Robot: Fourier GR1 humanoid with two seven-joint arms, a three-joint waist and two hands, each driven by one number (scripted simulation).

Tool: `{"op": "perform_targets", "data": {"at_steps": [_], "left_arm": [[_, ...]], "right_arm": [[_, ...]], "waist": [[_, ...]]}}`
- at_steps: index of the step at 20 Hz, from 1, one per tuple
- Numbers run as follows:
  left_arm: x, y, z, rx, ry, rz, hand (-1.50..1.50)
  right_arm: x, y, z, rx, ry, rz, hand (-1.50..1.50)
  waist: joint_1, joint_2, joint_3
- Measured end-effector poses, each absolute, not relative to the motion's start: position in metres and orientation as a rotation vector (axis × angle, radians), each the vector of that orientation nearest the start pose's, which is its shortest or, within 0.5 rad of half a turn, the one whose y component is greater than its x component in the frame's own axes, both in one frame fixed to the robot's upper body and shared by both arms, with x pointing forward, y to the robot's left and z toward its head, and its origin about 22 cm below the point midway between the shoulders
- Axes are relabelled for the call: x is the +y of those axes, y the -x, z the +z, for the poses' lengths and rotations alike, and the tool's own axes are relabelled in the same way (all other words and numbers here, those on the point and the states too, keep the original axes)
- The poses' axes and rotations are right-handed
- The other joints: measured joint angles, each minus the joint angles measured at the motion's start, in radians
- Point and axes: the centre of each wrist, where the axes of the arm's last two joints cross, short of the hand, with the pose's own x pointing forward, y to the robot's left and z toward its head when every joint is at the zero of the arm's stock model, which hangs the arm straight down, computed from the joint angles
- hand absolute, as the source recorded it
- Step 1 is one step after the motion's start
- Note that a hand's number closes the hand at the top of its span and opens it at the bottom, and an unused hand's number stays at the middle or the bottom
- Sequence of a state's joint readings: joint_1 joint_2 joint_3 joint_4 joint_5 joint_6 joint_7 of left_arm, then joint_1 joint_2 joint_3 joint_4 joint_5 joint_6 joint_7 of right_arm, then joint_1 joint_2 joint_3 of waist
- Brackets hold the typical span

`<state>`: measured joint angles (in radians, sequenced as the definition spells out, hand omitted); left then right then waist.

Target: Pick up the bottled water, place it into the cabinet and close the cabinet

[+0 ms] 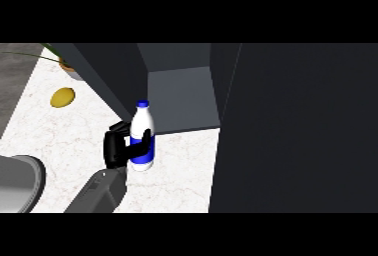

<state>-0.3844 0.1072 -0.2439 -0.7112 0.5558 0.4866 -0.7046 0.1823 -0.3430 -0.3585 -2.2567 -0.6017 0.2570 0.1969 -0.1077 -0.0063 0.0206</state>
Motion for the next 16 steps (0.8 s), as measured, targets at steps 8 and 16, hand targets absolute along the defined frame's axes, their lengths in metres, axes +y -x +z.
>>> {"op": "perform_targets", "data": {"at_steps": [8, 16], "left_arm": [[0.200, -0.292, -0.101, -1.665, -0.365, 0.288, 1.50], [0.206, -0.291, -0.100, -1.674, -0.361, 0.362, 1.50]], "right_arm": [[-0.338, -0.157, 0.171, -1.983, -0.163, 0.155, -1.50], [-0.345, -0.161, 0.169, -1.979, -0.182, 0.160, -1.50]], "waist": [[-0.020, 0.007, -0.002], [-0.039, 0.016, -0.003]]}}
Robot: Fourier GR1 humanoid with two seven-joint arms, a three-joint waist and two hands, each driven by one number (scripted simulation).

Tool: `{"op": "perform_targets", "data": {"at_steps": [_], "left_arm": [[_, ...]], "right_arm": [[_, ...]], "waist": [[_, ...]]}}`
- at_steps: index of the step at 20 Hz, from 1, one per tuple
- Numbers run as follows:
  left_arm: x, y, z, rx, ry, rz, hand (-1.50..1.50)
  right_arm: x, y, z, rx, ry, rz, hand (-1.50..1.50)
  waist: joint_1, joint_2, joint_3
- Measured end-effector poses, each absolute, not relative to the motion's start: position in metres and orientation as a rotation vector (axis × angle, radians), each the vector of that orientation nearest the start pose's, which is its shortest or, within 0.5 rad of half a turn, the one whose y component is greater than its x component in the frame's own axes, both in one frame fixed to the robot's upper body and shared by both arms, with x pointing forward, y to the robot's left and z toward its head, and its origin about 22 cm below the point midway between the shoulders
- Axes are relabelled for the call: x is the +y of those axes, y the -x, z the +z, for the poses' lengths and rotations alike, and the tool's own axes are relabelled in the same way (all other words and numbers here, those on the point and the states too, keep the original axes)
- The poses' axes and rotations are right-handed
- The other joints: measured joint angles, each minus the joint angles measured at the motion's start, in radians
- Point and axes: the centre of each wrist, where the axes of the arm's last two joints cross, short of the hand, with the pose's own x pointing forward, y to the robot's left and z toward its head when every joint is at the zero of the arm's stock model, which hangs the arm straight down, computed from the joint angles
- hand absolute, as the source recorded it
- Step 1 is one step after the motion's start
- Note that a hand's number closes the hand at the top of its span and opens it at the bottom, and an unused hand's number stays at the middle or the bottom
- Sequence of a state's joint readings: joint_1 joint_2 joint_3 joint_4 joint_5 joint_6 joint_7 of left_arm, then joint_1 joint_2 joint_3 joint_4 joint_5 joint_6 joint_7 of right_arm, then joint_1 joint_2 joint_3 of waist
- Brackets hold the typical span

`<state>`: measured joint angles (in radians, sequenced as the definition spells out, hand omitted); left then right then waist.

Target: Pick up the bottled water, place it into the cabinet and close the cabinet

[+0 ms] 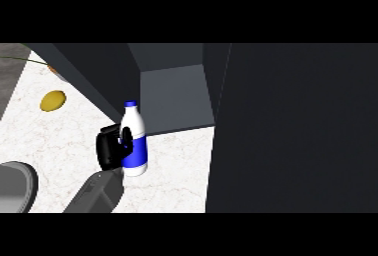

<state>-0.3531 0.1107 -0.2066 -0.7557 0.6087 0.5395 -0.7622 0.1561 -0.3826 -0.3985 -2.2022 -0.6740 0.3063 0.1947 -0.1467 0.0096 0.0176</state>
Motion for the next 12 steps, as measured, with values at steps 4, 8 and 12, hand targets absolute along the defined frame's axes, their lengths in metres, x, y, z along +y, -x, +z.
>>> {"op": "perform_targets", "data": {"at_steps": [4, 8, 12], "left_arm": [[0.209, -0.292, -0.099, -1.677, -0.373, 0.365, 1.50], [0.213, -0.291, -0.099, -1.684, -0.395, 0.337, -1.50], [0.218, -0.290, -0.098, -1.683, -0.403, 0.330, -1.50]], "right_arm": [[-0.347, -0.164, 0.170, -1.987, -0.185, 0.164, -1.50], [-0.348, -0.166, 0.170, -1.996, -0.197, 0.165, -1.50], [-0.349, -0.168, 0.170, -1.997, -0.212, 0.164, -1.50]], "waist": [[-0.007, 0.003, 0.000], [-0.015, 0.004, 0.002], [-0.022, 0.005, 0.002]]}}
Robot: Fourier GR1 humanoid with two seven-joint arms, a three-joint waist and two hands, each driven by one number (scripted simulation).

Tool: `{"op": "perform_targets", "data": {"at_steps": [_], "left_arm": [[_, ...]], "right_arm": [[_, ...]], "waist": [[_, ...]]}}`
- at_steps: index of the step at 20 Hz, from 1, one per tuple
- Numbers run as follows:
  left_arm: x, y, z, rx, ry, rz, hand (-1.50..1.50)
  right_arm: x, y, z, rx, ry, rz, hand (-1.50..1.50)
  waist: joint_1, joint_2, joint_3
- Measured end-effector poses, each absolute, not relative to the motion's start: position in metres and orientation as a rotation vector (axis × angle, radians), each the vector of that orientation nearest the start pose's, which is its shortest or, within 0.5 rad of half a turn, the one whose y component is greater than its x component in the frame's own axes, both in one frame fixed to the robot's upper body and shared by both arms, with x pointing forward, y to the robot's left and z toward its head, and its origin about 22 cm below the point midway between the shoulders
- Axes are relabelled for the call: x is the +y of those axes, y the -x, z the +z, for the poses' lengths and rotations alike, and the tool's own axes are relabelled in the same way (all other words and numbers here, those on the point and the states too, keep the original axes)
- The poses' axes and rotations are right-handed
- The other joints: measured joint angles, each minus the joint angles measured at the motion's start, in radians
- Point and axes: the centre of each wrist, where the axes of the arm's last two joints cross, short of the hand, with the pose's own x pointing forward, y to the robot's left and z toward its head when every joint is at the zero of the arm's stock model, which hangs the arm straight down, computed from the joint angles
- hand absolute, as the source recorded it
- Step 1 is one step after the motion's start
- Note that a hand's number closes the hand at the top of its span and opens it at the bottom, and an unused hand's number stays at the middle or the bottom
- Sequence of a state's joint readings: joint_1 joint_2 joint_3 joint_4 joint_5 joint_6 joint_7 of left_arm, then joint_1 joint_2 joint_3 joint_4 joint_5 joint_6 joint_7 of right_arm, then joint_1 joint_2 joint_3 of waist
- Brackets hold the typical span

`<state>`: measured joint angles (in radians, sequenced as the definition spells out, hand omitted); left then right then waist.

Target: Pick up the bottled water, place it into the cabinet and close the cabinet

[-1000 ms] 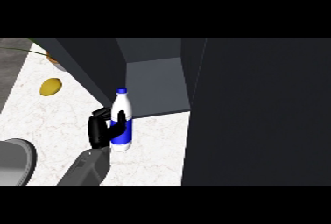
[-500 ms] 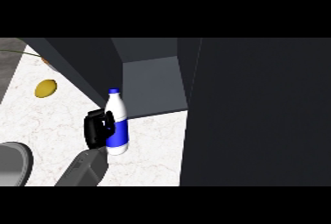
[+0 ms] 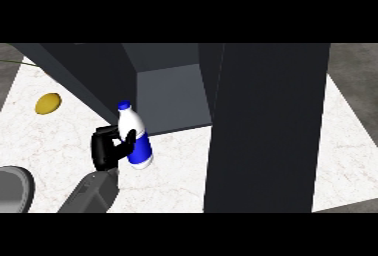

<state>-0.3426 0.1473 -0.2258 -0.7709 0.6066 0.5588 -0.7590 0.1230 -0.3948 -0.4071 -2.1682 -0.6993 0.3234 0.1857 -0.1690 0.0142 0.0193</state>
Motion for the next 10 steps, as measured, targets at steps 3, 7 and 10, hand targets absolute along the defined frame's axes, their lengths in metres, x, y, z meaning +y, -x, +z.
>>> {"op": "perform_targets", "data": {"at_steps": [3, 7, 10], "left_arm": [[0.2210, -0.2918, -0.0959, -1.681, -0.415, 0.353, -1.50], [0.2237, -0.2923, -0.0949, -1.678, -0.421, 0.355, -1.50], [0.2252, -0.2927, -0.0943, -1.678, -0.431, 0.347, -1.50]], "right_arm": [[-0.3493, -0.1697, 0.1705, -1.997, -0.219, 0.169, -1.50], [-0.3496, -0.1715, 0.1699, -1.991, -0.231, 0.174, -1.50], [-0.3493, -0.1730, 0.1701, -1.991, -0.239, 0.186, -1.50]], "waist": [[-0.008, 0.003, -0.002], [-0.014, 0.004, -0.003], [-0.018, 0.005, -0.003]]}}
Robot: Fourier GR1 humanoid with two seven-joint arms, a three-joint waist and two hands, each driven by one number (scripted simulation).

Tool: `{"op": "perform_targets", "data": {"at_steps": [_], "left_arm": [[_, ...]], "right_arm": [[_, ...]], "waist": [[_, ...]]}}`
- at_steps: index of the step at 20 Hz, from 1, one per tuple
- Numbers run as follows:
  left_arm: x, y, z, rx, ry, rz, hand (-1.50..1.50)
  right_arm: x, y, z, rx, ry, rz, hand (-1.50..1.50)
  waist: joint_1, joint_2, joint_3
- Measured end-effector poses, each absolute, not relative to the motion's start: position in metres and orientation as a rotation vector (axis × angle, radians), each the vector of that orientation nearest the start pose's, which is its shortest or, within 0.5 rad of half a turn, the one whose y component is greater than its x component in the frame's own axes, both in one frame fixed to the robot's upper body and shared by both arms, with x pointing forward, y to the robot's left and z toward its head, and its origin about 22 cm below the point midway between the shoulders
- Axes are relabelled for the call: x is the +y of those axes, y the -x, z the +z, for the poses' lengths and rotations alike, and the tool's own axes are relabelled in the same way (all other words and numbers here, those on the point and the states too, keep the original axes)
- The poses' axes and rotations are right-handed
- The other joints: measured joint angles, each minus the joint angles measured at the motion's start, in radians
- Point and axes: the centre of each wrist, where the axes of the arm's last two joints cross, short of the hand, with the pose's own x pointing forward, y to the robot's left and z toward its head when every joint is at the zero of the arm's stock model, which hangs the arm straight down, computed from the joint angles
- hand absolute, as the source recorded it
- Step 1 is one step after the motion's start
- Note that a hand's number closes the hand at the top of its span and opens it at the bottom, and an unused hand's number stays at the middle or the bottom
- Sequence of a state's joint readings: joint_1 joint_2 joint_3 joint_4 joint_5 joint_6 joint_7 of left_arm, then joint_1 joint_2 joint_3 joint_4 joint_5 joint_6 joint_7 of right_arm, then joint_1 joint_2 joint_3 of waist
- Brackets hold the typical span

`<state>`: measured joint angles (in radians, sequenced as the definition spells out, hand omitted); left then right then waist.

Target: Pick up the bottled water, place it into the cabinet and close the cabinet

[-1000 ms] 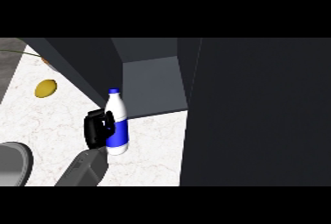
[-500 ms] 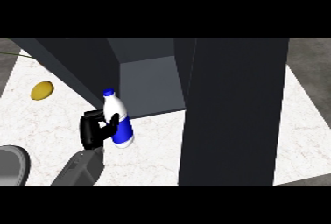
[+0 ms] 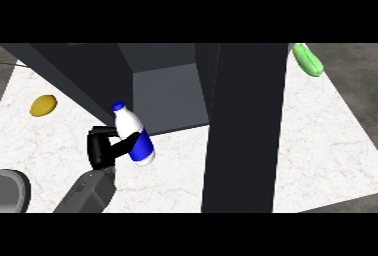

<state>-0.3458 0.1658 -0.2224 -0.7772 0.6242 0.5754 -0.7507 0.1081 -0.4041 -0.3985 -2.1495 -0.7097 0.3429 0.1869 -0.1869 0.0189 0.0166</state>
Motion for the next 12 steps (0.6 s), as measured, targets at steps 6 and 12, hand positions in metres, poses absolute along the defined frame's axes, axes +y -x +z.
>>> {"op": "perform_targets", "data": {"at_steps": [6, 12], "left_arm": [[0.232, -0.292, -0.094, -1.681, -0.444, 0.299, -1.50], [0.243, -0.291, -0.092, -1.701, -0.438, 0.194, 1.50]], "right_arm": [[-0.349, -0.176, 0.171, -1.996, -0.256, 0.199, -1.50], [-0.349, -0.179, 0.171, -1.995, -0.270, 0.216, -1.50]], "waist": [[-0.011, 0.000, -0.001], [-0.022, 0.001, -0.003]]}}
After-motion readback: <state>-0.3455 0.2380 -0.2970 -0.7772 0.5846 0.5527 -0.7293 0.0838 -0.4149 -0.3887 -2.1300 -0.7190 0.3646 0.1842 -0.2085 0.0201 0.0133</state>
